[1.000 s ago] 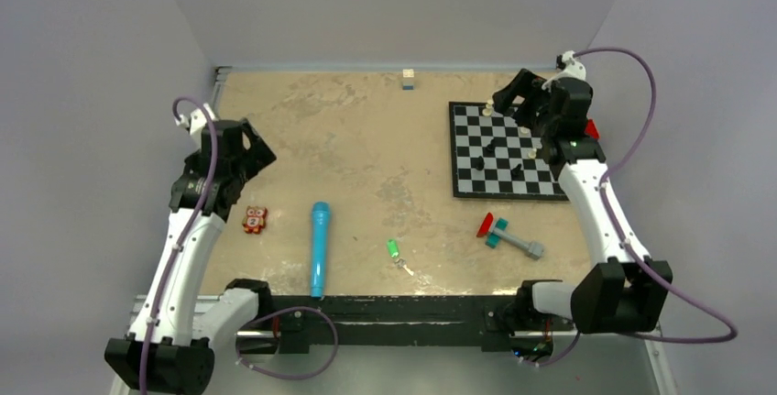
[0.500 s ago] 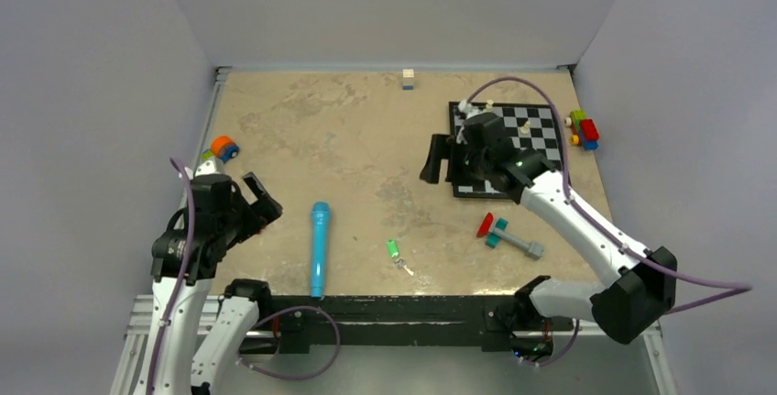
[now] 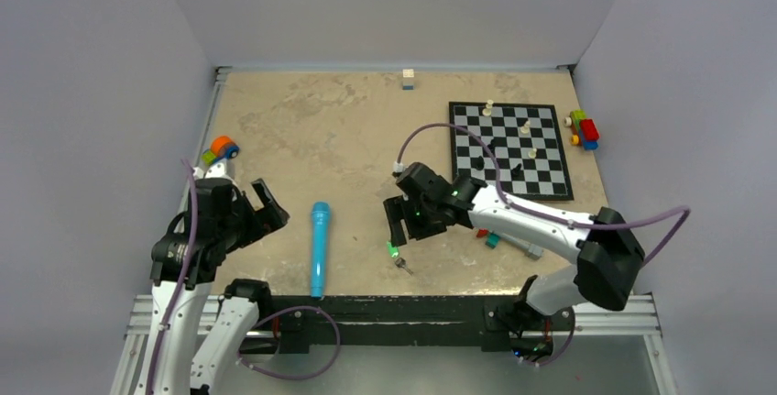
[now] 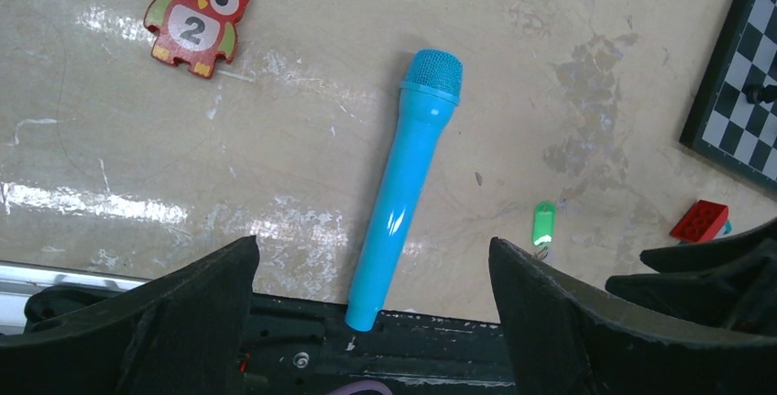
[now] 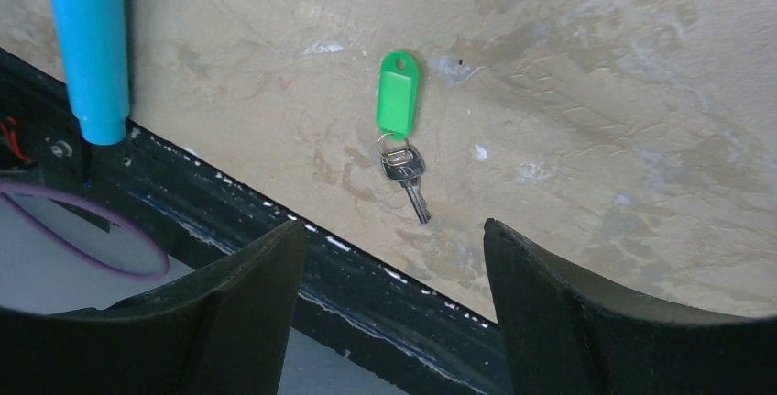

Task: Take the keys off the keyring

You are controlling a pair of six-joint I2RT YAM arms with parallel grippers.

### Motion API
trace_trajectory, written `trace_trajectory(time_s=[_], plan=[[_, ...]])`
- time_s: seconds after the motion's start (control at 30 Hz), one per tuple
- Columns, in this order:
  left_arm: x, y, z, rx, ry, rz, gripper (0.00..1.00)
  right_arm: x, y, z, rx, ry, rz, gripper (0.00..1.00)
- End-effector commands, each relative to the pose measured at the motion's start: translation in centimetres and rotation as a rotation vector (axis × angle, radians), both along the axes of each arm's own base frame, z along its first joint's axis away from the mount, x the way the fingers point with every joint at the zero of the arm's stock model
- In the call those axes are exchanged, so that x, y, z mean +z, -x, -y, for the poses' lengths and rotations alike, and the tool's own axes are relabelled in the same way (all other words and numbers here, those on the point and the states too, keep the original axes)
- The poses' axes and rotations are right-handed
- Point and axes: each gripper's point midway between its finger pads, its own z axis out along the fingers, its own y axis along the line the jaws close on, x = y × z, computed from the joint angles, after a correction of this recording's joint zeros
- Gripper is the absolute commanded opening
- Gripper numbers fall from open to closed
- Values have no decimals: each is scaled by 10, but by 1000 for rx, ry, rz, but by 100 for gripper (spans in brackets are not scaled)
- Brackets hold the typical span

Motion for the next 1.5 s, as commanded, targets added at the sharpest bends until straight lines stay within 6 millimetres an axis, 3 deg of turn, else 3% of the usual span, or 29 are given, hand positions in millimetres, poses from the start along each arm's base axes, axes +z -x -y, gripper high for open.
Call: trace_trajectory(time_s=[0.0, 0.13, 0.3, 0.63, 1.0, 1.23, 1.47], plan=[[9, -4, 5, -74, -14, 58, 98, -17, 3, -22, -9, 4, -3, 73], [8, -2, 9, -103, -17, 63, 98, -34, 0, -34, -21, 29, -18, 70], [9, -1, 12, -128, -26, 74, 97, -67, -7, -33, -48, 114, -33, 67], [10, 3, 20, -189, -26, 86, 96, -79, -19, -49, -54, 165, -26, 60], [12, 5, 22, -201, -23, 105, 96, -97, -8, -44, -24, 240, -63, 35], [12, 4, 22, -199, -21, 103, 96, -88, -13, -46, -19, 252, -38, 1], [11, 4, 23, -198, -20, 100, 95, -66, -20, -48, -14, 227, 5, 0]])
